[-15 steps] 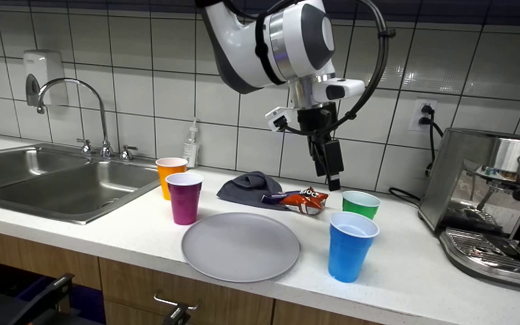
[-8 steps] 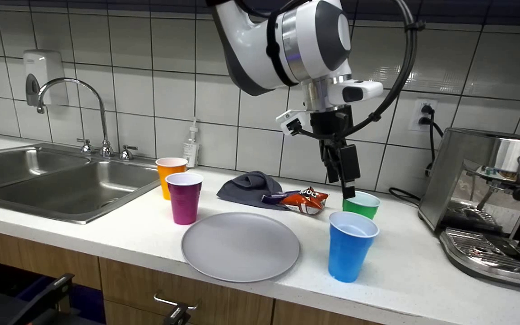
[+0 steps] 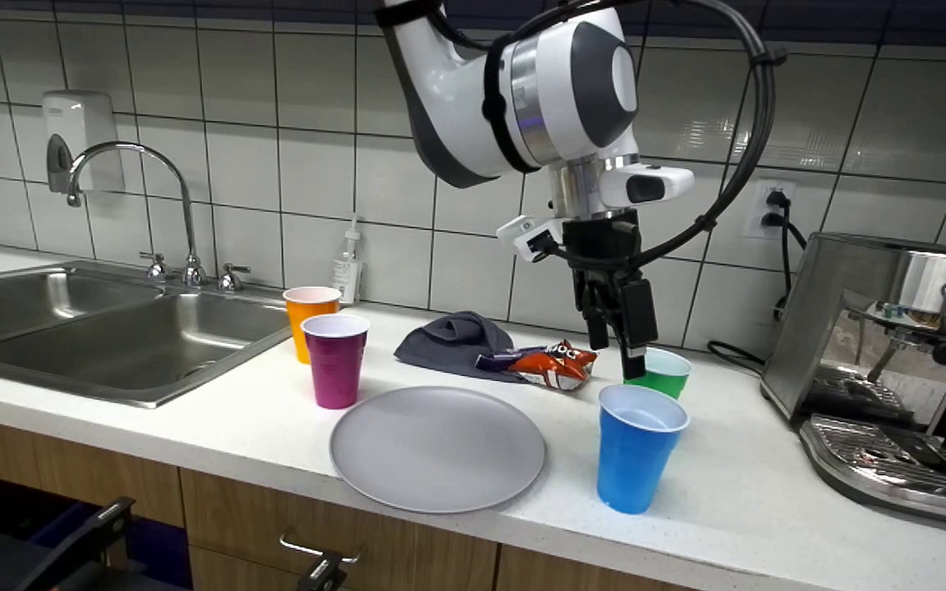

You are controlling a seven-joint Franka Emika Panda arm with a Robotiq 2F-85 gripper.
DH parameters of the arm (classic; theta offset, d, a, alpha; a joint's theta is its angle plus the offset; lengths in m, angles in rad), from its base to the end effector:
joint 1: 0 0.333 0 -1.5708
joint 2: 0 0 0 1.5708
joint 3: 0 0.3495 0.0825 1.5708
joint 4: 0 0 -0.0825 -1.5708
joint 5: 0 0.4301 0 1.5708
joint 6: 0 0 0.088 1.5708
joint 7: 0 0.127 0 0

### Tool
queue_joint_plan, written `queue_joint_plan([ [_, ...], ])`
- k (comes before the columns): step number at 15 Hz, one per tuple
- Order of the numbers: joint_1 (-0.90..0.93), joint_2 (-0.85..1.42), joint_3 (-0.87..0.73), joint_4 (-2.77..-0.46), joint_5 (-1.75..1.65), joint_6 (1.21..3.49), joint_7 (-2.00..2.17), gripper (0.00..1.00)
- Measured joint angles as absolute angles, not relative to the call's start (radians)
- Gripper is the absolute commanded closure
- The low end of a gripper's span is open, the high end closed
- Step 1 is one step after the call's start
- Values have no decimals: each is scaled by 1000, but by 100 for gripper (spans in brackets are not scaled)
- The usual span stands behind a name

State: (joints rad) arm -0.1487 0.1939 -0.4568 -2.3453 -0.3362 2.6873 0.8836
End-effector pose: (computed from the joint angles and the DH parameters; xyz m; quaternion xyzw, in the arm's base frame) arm 0.4684 -0.3184 0.2497 0.8209 -0.5515 0.0937 0.1153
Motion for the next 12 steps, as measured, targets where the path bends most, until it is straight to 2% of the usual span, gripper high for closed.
queue_joint_plan([
  [12,-156,282,-454,-2301,-263,2687,772,0],
])
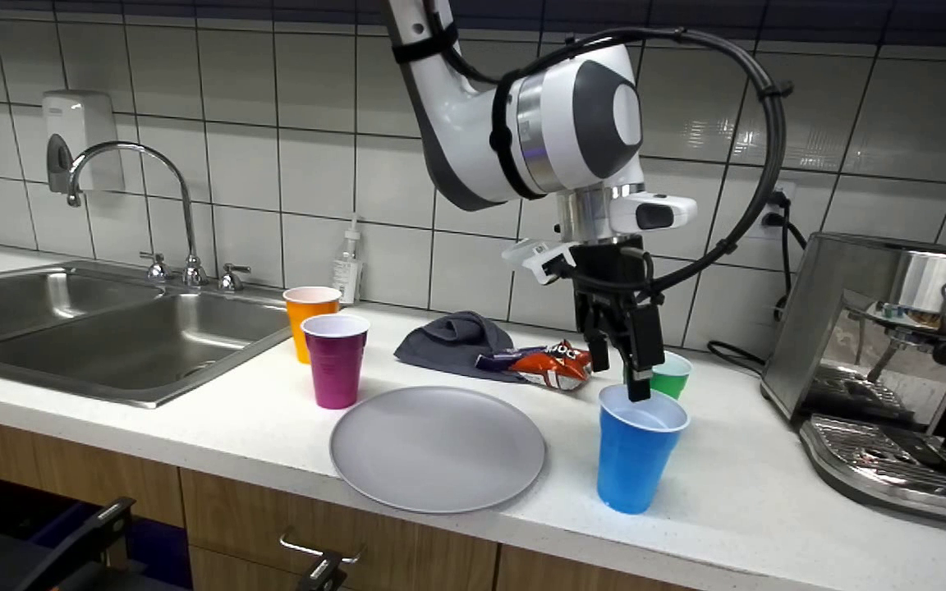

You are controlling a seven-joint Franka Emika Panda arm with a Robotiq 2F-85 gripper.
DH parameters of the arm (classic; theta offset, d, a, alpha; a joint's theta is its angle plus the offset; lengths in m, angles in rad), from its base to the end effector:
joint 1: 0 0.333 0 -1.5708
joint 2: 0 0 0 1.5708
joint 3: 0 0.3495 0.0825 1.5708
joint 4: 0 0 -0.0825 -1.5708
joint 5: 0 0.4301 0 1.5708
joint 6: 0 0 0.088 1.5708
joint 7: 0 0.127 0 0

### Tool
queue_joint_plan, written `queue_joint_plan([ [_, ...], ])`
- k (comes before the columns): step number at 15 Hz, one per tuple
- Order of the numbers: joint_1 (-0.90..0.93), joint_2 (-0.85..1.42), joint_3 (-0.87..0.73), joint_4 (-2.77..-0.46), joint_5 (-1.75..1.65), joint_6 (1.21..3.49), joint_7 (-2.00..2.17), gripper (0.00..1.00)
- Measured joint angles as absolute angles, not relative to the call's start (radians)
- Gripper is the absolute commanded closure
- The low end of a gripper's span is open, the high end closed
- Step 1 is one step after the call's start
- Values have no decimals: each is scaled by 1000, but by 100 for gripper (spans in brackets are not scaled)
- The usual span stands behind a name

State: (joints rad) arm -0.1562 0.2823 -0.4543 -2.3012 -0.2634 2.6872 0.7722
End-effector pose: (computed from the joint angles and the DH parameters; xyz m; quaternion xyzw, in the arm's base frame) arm 0.4742 -0.3298 0.2227 0.8368 -0.5297 0.0687 0.1201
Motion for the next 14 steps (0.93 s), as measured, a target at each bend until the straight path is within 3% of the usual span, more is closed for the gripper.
queue_joint_plan([
  [9,-156,348,-441,-2262,-177,2687,720,0],
  [10,-156,352,-440,-2259,-173,2687,718,25],
  [11,-156,354,-440,-2256,-170,2687,718,26],
  [14,-156,360,-440,-2245,-162,2686,717,51],
])
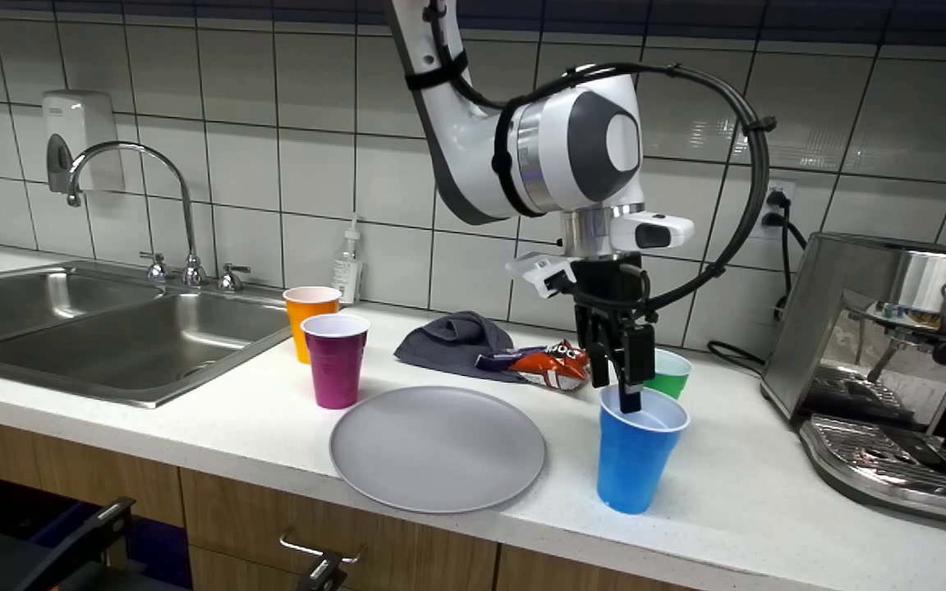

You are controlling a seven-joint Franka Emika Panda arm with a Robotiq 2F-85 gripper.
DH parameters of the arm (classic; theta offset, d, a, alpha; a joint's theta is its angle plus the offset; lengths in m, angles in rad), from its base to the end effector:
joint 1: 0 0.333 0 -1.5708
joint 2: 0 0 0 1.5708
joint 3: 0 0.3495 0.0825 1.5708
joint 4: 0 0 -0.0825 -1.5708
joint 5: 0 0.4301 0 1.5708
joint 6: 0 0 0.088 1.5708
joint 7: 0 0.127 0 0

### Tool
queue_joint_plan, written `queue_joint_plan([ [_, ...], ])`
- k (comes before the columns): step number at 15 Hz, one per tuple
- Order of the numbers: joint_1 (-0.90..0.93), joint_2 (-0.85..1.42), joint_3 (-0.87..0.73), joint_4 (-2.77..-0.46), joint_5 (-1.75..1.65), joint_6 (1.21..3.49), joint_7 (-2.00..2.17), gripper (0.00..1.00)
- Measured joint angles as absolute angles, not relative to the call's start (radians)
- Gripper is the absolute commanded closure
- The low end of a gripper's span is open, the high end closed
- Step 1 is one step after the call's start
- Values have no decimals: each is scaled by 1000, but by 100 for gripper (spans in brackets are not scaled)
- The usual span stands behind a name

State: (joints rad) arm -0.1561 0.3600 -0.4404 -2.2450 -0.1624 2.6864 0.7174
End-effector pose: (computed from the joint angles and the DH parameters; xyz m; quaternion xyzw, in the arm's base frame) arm 0.4905 -0.3342 0.2037 0.8358 -0.5346 0.0591 0.1105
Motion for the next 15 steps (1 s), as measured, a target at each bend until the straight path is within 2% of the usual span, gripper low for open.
queue_joint_plan([
  [6,-156,369,-440,-2237,-157,2686,717,97],
  [7,-156,369,-440,-2237,-157,2686,717,100],
  [15,-154,369,-440,-2233,-157,2685,717,99],
])
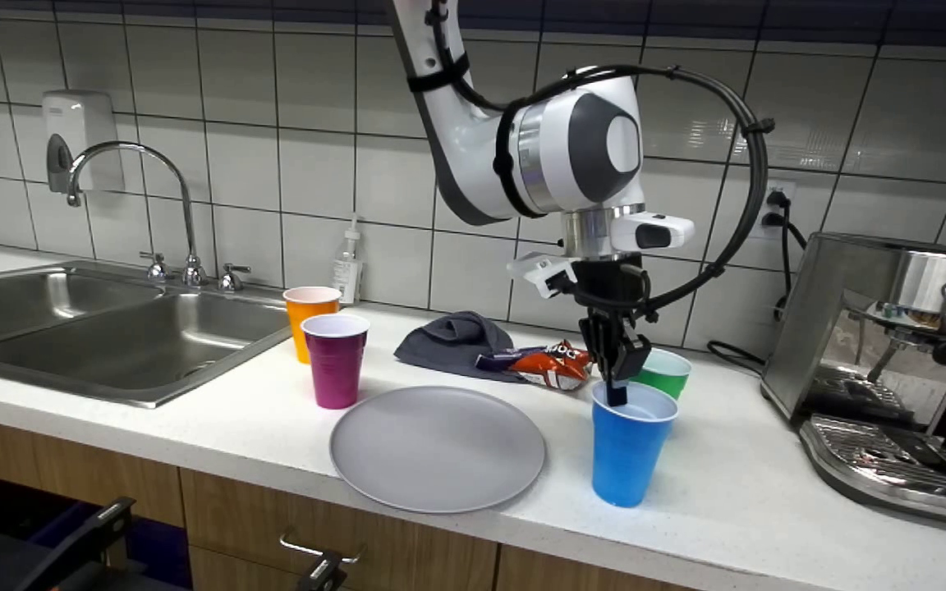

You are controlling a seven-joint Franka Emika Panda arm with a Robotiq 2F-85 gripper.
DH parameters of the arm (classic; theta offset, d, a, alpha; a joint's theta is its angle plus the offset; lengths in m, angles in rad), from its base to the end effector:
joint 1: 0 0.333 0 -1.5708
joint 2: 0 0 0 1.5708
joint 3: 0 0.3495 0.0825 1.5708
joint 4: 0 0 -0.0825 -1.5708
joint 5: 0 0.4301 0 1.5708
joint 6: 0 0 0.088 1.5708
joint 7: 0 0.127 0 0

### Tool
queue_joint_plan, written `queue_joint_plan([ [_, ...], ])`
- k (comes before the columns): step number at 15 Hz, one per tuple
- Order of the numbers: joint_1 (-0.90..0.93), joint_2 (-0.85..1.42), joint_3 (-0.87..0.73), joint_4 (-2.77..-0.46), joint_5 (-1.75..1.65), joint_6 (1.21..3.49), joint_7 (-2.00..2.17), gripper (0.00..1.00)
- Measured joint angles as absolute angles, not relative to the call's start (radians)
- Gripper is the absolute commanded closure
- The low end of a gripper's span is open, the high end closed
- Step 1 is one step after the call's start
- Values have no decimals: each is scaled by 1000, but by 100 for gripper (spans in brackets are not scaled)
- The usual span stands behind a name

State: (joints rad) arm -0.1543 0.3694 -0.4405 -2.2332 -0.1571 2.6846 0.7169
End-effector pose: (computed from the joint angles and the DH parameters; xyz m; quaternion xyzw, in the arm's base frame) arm 0.4943 -0.3354 0.2032 0.8354 -0.5349 0.0600 0.1112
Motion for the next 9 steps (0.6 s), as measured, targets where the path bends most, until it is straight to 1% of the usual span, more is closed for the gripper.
queue_joint_plan([
  [9,-140,342,-434,-2229,-156,2685,713,99],
])
